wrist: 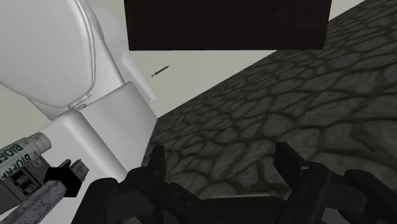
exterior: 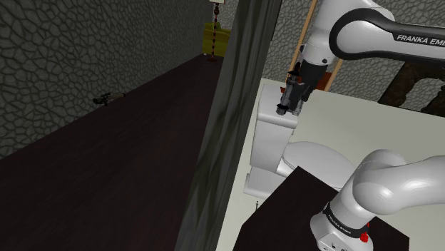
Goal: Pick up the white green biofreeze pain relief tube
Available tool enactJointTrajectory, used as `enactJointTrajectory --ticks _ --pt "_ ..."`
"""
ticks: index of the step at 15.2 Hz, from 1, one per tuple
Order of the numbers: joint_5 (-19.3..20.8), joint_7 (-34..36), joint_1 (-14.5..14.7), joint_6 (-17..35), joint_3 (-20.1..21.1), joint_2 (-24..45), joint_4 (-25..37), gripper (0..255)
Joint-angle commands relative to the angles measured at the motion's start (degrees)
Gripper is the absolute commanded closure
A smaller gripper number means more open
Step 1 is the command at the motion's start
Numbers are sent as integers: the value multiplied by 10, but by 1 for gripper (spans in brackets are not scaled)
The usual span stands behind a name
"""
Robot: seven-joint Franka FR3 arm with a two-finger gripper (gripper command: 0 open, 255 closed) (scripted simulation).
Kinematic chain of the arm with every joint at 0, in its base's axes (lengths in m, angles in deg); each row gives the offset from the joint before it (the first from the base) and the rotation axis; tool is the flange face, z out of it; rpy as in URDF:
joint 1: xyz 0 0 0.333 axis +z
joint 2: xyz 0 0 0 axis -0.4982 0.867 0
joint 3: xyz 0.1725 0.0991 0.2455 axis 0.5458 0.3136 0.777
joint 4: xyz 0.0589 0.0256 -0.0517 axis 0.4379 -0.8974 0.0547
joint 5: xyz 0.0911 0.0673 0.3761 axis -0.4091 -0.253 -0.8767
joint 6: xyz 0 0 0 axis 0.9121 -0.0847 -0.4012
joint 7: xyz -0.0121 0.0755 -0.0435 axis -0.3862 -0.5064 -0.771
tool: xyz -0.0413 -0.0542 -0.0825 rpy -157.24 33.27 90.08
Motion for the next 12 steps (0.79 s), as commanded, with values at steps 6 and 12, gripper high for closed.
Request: enactJointTrajectory --ticks 6,12 --pt "31 -169 10 1 -112 -2 12 0" --pt "51 -372 39 2 -249 56 75 0"
